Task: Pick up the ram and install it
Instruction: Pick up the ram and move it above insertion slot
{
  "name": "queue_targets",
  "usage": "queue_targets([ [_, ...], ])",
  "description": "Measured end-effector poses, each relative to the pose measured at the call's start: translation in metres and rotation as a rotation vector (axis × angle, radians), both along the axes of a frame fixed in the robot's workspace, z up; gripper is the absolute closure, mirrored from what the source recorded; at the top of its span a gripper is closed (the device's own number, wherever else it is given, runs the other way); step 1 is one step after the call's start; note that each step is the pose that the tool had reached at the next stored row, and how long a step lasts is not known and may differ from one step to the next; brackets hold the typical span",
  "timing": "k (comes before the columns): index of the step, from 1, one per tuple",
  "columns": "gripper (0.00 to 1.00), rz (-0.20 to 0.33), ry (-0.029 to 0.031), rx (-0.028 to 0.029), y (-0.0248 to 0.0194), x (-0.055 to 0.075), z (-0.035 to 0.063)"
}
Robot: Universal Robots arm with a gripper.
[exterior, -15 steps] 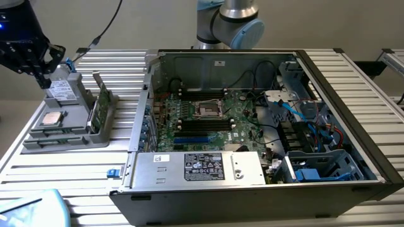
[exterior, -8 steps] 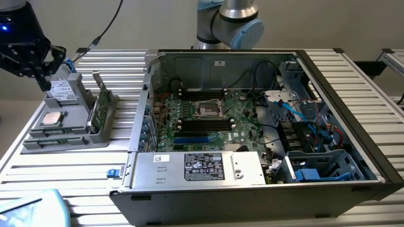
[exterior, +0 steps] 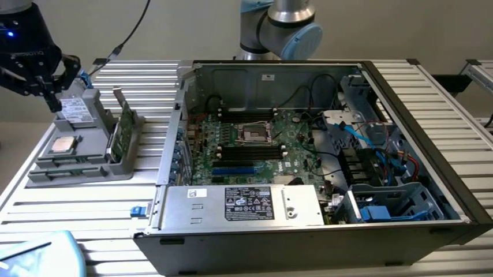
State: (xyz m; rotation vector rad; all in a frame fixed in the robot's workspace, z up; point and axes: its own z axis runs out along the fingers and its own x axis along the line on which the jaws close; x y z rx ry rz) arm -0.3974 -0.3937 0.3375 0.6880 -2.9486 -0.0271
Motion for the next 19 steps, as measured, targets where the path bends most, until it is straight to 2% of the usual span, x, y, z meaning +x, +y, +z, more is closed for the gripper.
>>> queue_targets([
  [10,0.89,0.182,-0.0001,0.0051,0.0000,0.0000,0.0000],
  [13,0.89,0.236,-0.0003,0.0094,0.0000,0.0000,0.0000],
  [19,0.89,0.345,-0.0012,0.0217,0.0000,0.0000,0.0000],
])
